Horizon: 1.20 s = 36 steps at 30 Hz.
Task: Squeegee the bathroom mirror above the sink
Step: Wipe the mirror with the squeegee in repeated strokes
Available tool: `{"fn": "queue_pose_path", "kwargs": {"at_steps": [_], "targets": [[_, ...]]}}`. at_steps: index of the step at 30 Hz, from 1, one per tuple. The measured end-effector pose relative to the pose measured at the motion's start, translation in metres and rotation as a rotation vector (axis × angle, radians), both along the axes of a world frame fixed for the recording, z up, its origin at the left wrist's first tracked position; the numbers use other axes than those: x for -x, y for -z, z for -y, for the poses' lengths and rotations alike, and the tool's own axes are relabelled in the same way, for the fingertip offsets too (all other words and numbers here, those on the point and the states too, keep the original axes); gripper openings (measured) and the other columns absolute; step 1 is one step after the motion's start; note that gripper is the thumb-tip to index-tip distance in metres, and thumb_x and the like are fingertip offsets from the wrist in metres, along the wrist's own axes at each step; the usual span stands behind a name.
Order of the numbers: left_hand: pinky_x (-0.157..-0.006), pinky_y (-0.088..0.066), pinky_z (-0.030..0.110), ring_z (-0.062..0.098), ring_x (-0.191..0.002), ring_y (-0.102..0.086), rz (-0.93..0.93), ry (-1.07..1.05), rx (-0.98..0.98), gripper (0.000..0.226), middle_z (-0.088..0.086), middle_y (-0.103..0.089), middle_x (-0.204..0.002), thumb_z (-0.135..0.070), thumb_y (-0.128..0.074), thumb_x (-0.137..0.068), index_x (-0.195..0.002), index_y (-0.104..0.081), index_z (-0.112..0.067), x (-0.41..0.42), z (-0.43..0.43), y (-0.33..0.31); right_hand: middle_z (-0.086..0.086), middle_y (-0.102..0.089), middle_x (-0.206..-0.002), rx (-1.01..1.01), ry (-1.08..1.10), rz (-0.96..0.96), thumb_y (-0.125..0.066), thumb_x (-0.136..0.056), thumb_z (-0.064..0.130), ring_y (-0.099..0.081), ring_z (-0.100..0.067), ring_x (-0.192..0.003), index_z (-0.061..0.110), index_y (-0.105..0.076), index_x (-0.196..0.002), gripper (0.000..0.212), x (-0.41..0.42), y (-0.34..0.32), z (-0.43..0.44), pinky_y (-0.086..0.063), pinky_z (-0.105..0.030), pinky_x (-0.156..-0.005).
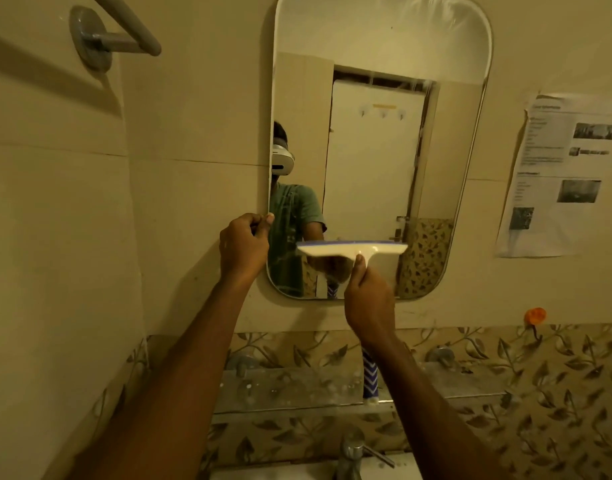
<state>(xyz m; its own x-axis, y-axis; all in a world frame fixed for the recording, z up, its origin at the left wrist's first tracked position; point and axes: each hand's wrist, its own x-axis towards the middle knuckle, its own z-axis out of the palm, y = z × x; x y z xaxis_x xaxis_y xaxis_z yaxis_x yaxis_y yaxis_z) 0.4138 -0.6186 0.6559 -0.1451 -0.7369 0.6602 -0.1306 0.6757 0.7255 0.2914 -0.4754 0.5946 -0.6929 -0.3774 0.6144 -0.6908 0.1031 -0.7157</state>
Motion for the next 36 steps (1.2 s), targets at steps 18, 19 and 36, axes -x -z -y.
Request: {"fn": "queue_pose_path", "kwargs": {"at_steps": [18,19,36], "targets": [[-0.073,-0.055,0.035,0.025,-0.080,-0.067,-0.004,0.020,-0.025,0.034,0.006,-0.069,-0.082,-0.039,-0.057,-0.095,-0.094,-0.071,-0.008,-0.003,-0.001,-0.003,0.005,-0.055,-0.060,-0.177,0.068,0.058,-0.027,-0.104,0.043,-0.052,-0.005,-0.053,0.014,-0.057,-0.079,0.049,-0.003,0.081,-0.015,-0.028,-0.017,-0.046],[-0.077,-0.058,0.040,0.025,-0.082,-0.068,0.007,0.047,-0.047,0.033,0.006,-0.070,-0.082,-0.040,-0.059,-0.093,-0.091,-0.071,-0.009,-0.005,0.001,-0.006,0.005,-0.053,-0.059,-0.188,0.079,0.049,-0.027,-0.104,0.043,-0.050,-0.005,-0.052,0.014,-0.056,-0.078,0.048,-0.004,0.080,-0.018,-0.027,-0.018,-0.045],[-0.086,-0.055,0.046,0.021,-0.081,-0.064,-0.160,0.224,-0.016,0.043,0.006,-0.067,-0.084,-0.052,-0.051,-0.090,-0.084,-0.066,-0.013,-0.010,-0.014,-0.183,0.009,-0.053,-0.073,0.196,-0.184,-0.076,-0.033,-0.105,0.035,-0.053,-0.003,-0.055,0.017,-0.046,-0.100,0.023,0.011,-0.111,-0.015,-0.042,-0.011,-0.041]]}}
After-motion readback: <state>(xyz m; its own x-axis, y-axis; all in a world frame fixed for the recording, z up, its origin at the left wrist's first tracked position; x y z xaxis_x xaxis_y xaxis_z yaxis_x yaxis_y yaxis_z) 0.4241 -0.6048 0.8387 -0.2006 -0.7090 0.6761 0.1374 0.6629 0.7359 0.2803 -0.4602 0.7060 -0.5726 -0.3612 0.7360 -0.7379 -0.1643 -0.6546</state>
